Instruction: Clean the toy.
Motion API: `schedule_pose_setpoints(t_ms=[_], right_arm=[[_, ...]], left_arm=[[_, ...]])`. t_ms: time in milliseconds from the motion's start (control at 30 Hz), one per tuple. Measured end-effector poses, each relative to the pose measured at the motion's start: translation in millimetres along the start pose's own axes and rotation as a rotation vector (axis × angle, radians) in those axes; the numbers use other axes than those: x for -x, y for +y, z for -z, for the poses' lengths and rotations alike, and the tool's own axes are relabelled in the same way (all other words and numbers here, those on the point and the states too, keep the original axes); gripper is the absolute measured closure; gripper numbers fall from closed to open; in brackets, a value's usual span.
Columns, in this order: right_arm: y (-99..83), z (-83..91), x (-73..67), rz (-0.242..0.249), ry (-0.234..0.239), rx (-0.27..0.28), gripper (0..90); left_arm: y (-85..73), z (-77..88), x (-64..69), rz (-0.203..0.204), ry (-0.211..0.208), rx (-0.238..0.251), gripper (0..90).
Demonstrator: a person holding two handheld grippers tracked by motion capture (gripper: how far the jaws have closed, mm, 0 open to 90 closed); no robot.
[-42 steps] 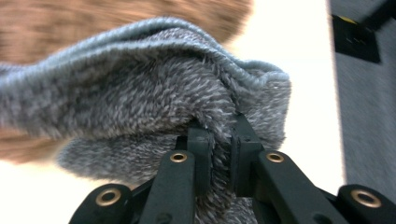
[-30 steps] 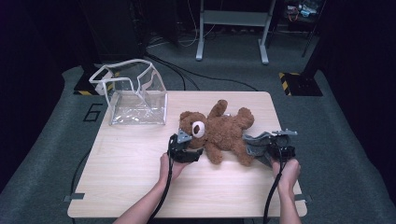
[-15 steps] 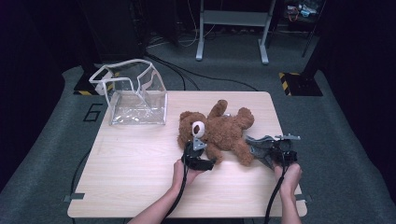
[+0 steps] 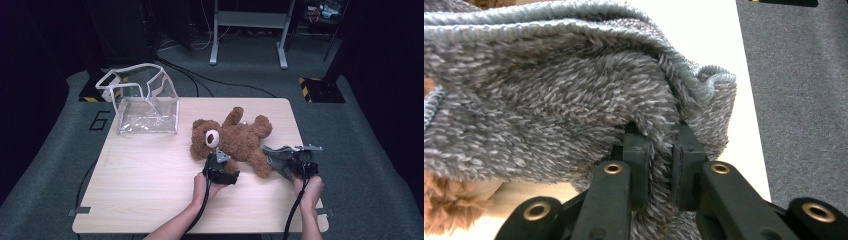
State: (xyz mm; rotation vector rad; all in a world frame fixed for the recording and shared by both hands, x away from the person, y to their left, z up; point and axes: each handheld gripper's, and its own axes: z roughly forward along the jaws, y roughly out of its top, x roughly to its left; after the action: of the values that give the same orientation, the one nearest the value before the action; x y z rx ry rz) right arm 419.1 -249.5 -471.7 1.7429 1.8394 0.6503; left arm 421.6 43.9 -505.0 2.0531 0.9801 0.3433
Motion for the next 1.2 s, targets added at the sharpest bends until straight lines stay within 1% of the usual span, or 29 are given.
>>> schedule_pose_setpoints(t_ms=[33, 67, 100, 167, 200, 233, 267, 300, 333, 367, 467, 500, 533, 567, 600, 633, 667, 733, 833, 867, 900, 967, 1033, 1133, 1200], right_arm=[[-0.7, 0.3, 0.0, -0.001, 0.001, 0.002, 80.4], [-1.3, 0.3, 0.4, 0.001, 0.002, 0.002, 80.4], [-2.2, 0.2, 0.6, 0.001, 0.004, 0.0, 80.4], [-3.0, 0.0, 0.3, -0.002, 0.004, 0.003, 80.4], [-3.1, -0.1, -0.2, -0.005, 0.005, 0.001, 80.4], [-3.1, -0.1, -0.4, -0.005, 0.005, 0.001, 80.4], [-3.1, -0.2, -0.7, -0.005, 0.005, 0.001, 80.4], [-3.1, 0.0, -1.6, -0.011, 0.005, -0.001, 80.4], [-3.4, 0.1, -1.7, -0.012, 0.006, -0.001, 80.4], [-3.6, 0.2, -1.9, -0.014, 0.006, -0.001, 80.4], [-4.5, 0.0, -1.8, -0.009, 0.005, 0.002, 80.4], [-4.6, -0.1, -1.3, -0.006, 0.005, 0.004, 80.4], [-4.6, -0.1, -1.4, -0.008, 0.006, 0.004, 80.4], [-4.5, -0.2, -1.5, -0.009, 0.006, 0.004, 80.4], [-4.3, 0.1, -2.1, -0.014, 0.006, 0.002, 80.4], [-4.2, 0.0, -1.9, -0.01, 0.007, 0.005, 80.5], [-4.1, 0.0, -1.9, -0.008, 0.006, 0.005, 80.5], [-4.0, 0.2, -1.3, -0.012, 0.007, 0.006, 80.6], [-3.5, 1.5, -1.1, -0.028, 0.006, 0.015, 80.7], [-3.5, 1.4, -0.8, -0.025, 0.007, 0.019, 80.7], [-3.3, 1.3, -1.2, -0.028, 0.006, 0.017, 80.7], [-3.1, 0.8, -0.9, -0.03, 0.008, 0.018, 80.7], [-3.1, 0.6, -0.6, -0.031, 0.01, 0.02, 80.7], [-3.4, 0.8, 0.0, -0.025, 0.012, 0.022, 80.7], [-3.7, 0.7, 0.3, -0.029, 0.015, 0.022, 80.7]], left_arm=[[0.8, -0.3, 0.0, -0.005, 0.0, -0.007, 20.5], [1.9, -1.8, 1.4, 0.001, 0.012, -0.004, 19.7], [2.5, -2.7, 1.8, -0.004, 0.021, -0.004, 17.3], [3.8, -4.8, 3.0, 0.0, 0.029, -0.003, 17.0], [4.5, -5.7, 3.2, -0.008, 0.035, -0.003, 17.0], [5.3, -6.2, 3.6, -0.005, 0.039, -0.007, 17.2], [5.9, -7.0, 3.7, -0.004, 0.046, -0.003, 18.6], [6.4, -7.3, 3.6, 0.001, 0.047, 0.004, 20.9], [6.8, -7.0, 2.7, -0.004, 0.045, 0.001, 23.9], [6.8, -7.4, 2.6, 0.002, 0.053, 0.003, 28.8], [5.6, -9.3, -0.9, 0.016, 0.068, -0.003, 36.8], [4.9, -9.3, -1.9, 0.021, 0.063, -0.008, 38.0], [4.6, -9.7, -2.3, 0.029, 0.069, -0.008, 39.4], [4.1, -9.8, -2.3, 0.036, 0.067, -0.009, 41.8], [4.0, -9.4, -2.5, 0.031, 0.072, -0.009, 43.8], [3.6, -9.2, -2.5, 0.033, 0.072, -0.004, 46.6], [3.4, -8.6, -3.4, 0.028, 0.071, -0.006, 49.7], [2.6, -8.2, -3.8, 0.033, 0.065, -0.008, 55.3], [1.6, -7.3, -5.9, 0.044, 0.051, 0.012, 62.7], [1.3, -6.7, -7.3, 0.038, 0.053, 0.013, 65.5], [0.9, -6.4, -8.8, 0.043, 0.048, 0.015, 67.8], [0.0, -5.6, -12.6, 0.045, 0.031, 0.026, 70.9], [-0.2, -4.5, -14.1, 0.033, 0.03, 0.026, 72.7], [0.5, -3.6, -14.9, 0.034, 0.021, 0.031, 74.3], [1.6, -3.1, -16.2, 0.03, 0.016, 0.032, 75.0]])
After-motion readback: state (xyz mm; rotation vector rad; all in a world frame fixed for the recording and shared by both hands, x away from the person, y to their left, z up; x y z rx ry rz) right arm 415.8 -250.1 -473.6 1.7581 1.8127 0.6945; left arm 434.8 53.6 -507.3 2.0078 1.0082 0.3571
